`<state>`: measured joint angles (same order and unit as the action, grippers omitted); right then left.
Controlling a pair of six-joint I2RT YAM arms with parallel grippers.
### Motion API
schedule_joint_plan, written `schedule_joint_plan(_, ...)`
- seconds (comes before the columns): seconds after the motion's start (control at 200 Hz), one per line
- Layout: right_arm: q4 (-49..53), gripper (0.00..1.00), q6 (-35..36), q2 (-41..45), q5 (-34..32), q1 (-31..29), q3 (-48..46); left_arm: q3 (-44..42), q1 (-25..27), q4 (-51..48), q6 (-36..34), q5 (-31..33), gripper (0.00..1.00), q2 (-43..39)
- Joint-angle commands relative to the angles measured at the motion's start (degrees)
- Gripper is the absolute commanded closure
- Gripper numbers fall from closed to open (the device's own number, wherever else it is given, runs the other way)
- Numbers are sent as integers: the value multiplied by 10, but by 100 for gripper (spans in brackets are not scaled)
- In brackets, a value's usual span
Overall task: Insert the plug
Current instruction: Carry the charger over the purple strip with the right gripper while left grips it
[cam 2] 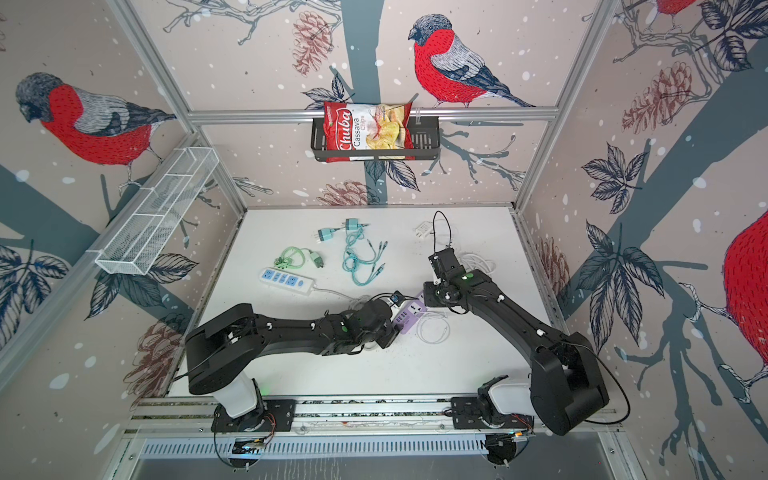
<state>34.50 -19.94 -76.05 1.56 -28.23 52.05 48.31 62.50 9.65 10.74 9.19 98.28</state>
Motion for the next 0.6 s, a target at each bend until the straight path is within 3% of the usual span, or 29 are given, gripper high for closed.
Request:
schedule_joint_plan(0.0,-8,91,-14,6,-8,7,0,-4,3,-7,1,-5,39,3)
schedule_joint_plan(0.355,-18,90,-10,19,11,24,-13,50,13,-9,-10,-9,39,64)
schedule_joint_plan(0.595,-21,90,-2,11,13,23,-12,63,12,-43,1,85,40,90)
